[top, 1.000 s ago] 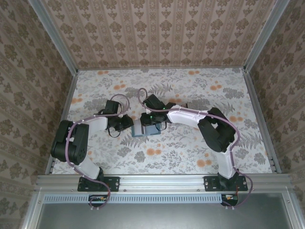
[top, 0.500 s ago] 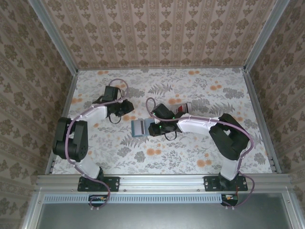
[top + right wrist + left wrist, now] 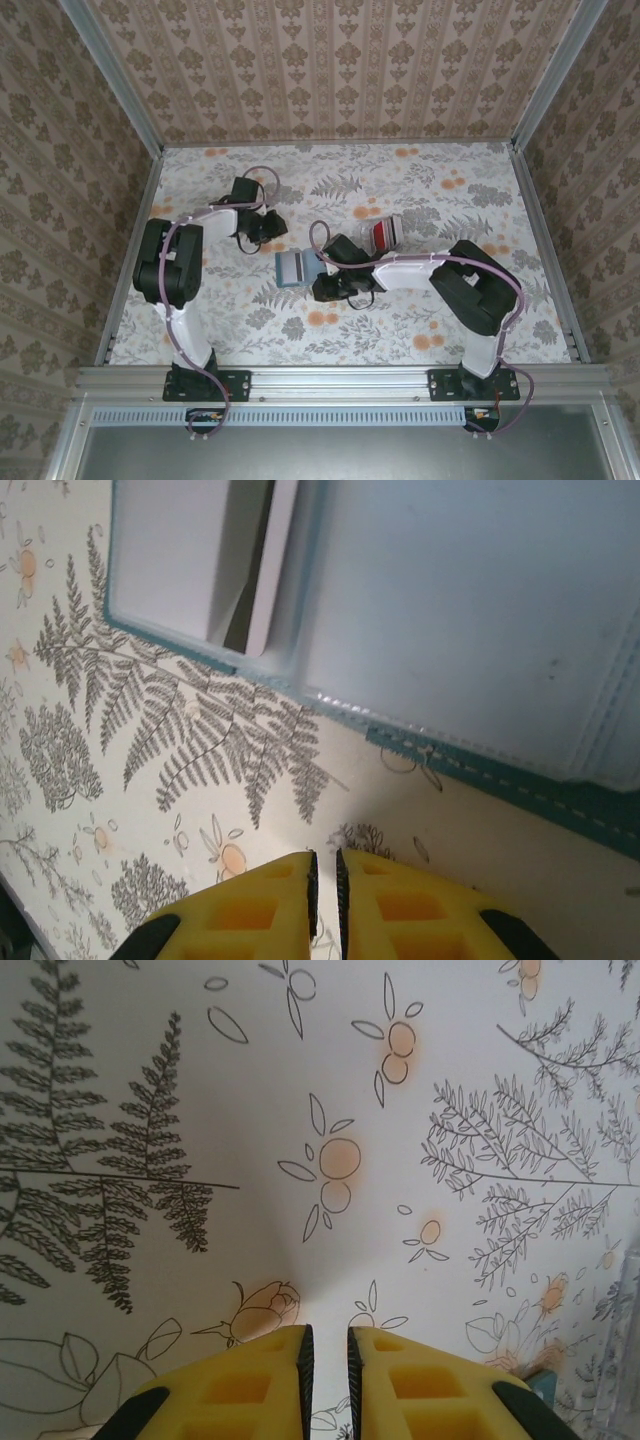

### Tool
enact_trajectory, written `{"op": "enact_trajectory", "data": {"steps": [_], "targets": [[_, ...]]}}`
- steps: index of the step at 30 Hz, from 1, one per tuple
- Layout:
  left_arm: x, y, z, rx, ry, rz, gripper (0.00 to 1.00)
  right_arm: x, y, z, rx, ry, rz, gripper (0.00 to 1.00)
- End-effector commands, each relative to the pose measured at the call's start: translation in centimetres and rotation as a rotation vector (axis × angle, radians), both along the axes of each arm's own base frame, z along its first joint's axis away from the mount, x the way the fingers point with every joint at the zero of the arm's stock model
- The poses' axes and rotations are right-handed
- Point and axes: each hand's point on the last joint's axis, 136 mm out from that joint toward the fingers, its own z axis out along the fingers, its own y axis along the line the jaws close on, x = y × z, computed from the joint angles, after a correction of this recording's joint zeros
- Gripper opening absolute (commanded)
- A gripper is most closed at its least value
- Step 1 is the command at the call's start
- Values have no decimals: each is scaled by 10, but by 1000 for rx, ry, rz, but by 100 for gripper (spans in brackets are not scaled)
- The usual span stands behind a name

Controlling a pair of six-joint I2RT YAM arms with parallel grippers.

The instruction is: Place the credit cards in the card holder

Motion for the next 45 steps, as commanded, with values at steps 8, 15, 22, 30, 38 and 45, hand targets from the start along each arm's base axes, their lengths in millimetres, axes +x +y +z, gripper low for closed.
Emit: {"op": "enact_trajectory", "data": {"steps": [8,15,22,30,38,45], "targets": [[-38,9,-21,25,51,-18,17,43,-12,-11,18,-33,-140,17],[-66,18,-24,24,70,0,17,77,-22,-11,-3,-69,-192,17],[-93,26,-30,37,99,13,17,104,-22,-3,-8,-113,-217,17],[-121,20,-23,54,97,-1,17,134,-13,0,-55,-146,-195,17],[-140,11,-20,74,96,-17,17,150,1,-4,-64,-117,-130,17],[-149,-17,-15,64,79,-58,17,151,22,-4,-25,-67,-33,18]]}}
